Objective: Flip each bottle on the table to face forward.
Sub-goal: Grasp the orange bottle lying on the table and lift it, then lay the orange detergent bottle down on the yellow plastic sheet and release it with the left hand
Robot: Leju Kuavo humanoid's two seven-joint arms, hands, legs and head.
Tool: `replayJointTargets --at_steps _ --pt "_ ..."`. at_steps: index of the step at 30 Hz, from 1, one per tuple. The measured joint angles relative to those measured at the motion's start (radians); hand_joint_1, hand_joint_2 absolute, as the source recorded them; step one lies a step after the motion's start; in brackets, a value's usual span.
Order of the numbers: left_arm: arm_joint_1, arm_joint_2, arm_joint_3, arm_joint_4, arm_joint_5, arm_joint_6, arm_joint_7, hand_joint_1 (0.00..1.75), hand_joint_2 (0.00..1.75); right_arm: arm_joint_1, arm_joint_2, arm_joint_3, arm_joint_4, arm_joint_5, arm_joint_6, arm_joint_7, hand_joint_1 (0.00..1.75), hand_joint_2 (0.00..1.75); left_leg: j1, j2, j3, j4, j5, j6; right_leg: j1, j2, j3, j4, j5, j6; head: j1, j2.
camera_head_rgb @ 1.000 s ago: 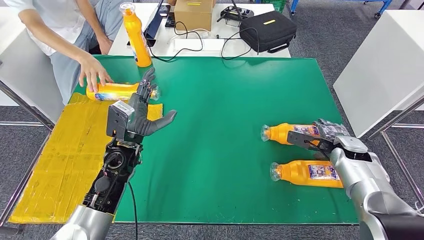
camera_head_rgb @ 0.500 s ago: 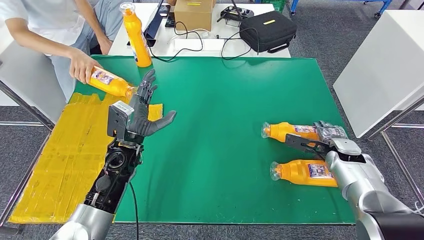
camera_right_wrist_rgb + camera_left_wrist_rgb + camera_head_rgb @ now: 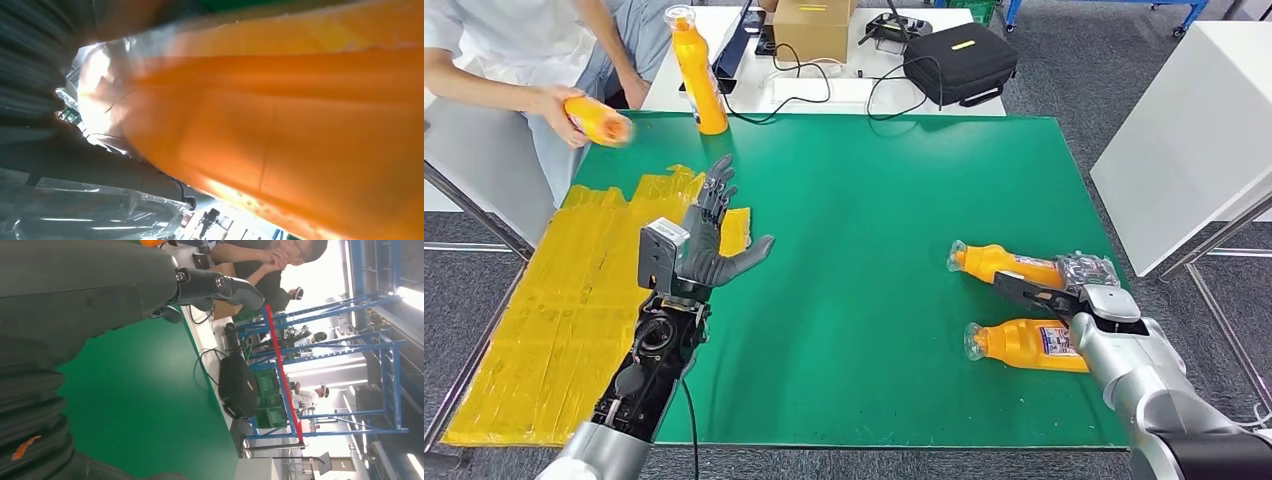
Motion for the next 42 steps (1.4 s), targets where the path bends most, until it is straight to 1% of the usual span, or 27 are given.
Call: replayJointTargets --at_steps 4,12,14,16,18,20,22,25,30,32,33,35,37,39,42 --pt "0.001 0.002 0.000 -0.009 0.007 -0.002 0.002 0.00 1.75 0.005 0.003 0.001 0.000 0.006 -0.014 0.010 1.75 1.75 0.000 0.000 0.002 0.000 0.000 0.000 0.000 0.000 0.002 0.000 0.000 0.000 0.000 0.000" --pt "0.000 0.004 -0.001 -0.023 0.018 -0.003 0.007 0.00 1.75 0.024 0.010 0.001 0.000 0.013 -0.103 0.027 1.75 1.75 0.000 0.001 0.003 0.000 0.000 0.000 0.000 0.000 0.003 0.000 0.000 0.000 0.000 0.000" --pt "0.000 0.005 -0.002 -0.027 0.019 -0.003 0.009 0.00 1.75 0.037 0.013 0.000 -0.002 0.012 -0.174 0.034 1.75 1.75 0.000 0.000 0.003 0.000 0.000 0.000 0.000 0.000 0.003 0.000 0.000 0.000 0.000 0.000" --pt "0.001 0.005 -0.004 -0.037 0.020 -0.002 0.015 0.00 1.75 0.058 0.017 -0.003 -0.011 0.007 -0.289 0.038 1.75 1.75 0.000 0.000 0.002 0.000 0.000 0.000 0.000 0.000 0.003 0.000 0.000 0.000 0.000 0.000" --pt "0.003 0.005 -0.010 -0.052 0.023 -0.003 0.028 0.00 1.75 0.082 0.024 -0.014 -0.035 -0.007 -0.425 0.033 1.75 1.75 0.000 0.000 0.002 0.000 0.000 0.000 0.000 0.000 0.002 0.000 0.000 0.000 0.000 0.000" --pt "0.005 0.005 -0.017 -0.065 0.032 -0.009 0.046 0.00 1.75 0.105 0.034 -0.032 -0.078 -0.021 -0.536 0.021 1.75 1.75 0.000 0.000 0.001 0.000 0.000 0.000 0.000 0.000 0.002 0.001 0.000 0.000 0.000 0.000" --pt "0.006 0.005 -0.027 -0.072 0.045 -0.022 0.066 0.00 1.75 0.131 0.045 -0.056 -0.143 -0.022 -0.592 0.006 1.75 1.75 0.000 0.000 0.001 0.000 0.000 0.000 0.000 0.000 0.002 0.001 0.000 0.000 0.000 0.000" --pt "0.006 0.005 -0.046 -0.074 0.070 -0.048 0.089 0.00 1.75 0.185 0.074 -0.116 -0.285 0.007 -0.614 -0.029 1.75 1.75 0.000 0.000 0.000 0.000 0.000 0.000 0.000 0.000 0.001 0.001 0.000 0.000 0.000 0.000" --pt "0.006 0.006 -0.079 -0.074 0.100 -0.077 0.095 0.00 1.75 0.274 0.149 -0.237 -0.521 0.043 -0.618 -0.138 1.75 1.75 0.000 -0.001 -0.001 0.000 0.000 0.000 0.000 0.000 -0.001 0.001 0.000 0.000 0.000 0.000" --pt "0.007 0.007 -0.091 -0.074 0.116 -0.090 0.101 0.00 1.75 0.297 0.183 -0.286 -0.601 0.001 -0.618 -0.212 1.75 1.75 0.000 -0.001 -0.002 0.000 0.000 0.000 0.000 0.000 -0.001 0.001 0.000 0.000 0.000 0.000" --pt "0.007 0.007 -0.097 -0.074 0.124 -0.097 0.105 0.00 1.75 0.304 0.201 -0.311 -0.633 -0.043 -0.618 -0.260 1.75 1.75 0.000 -0.001 -0.002 0.000 0.000 0.000 0.000 0.000 -0.001 0.001 0.000 0.000 0.000 0.000" --pt "0.009 0.007 -0.109 -0.074 0.138 -0.107 0.110 0.00 1.75 0.310 0.232 -0.349 -0.667 -0.163 -0.618 -0.358 1.75 1.75 0.000 0.000 -0.002 0.000 0.000 0.000 0.000 0.000 -0.001 0.000 0.000 0.000 0.000 0.000" --pt "0.012 0.008 -0.121 -0.074 0.147 -0.113 0.109 0.00 1.75 0.314 0.254 -0.356 -0.681 -0.302 -0.615 -0.424 1.75 1.75 0.000 0.000 -0.002 0.000 0.000 0.000 0.000 0.000 -0.001 0.000 0.000 0.000 0.000 0.000" --pt "0.014 0.010 -0.132 -0.073 0.155 -0.115 0.108 0.00 1.75 0.320 0.266 -0.335 -0.689 -0.429 -0.612 -0.445 1.75 1.75 0.000 0.000 -0.002 0.000 0.000 0.000 0.000 0.000 -0.001 0.000 0.000 0.000 0.000 0.000" --pt "0.015 0.012 -0.144 -0.073 0.163 -0.116 0.108 0.00 1.75 0.331 0.275 -0.287 -0.698 -0.539 -0.590 -0.454 1.75 1.75 0.000 0.000 -0.001 0.000 0.000 0.000 0.000 0.000 -0.001 0.001 0.000 0.000 0.000 0.000"
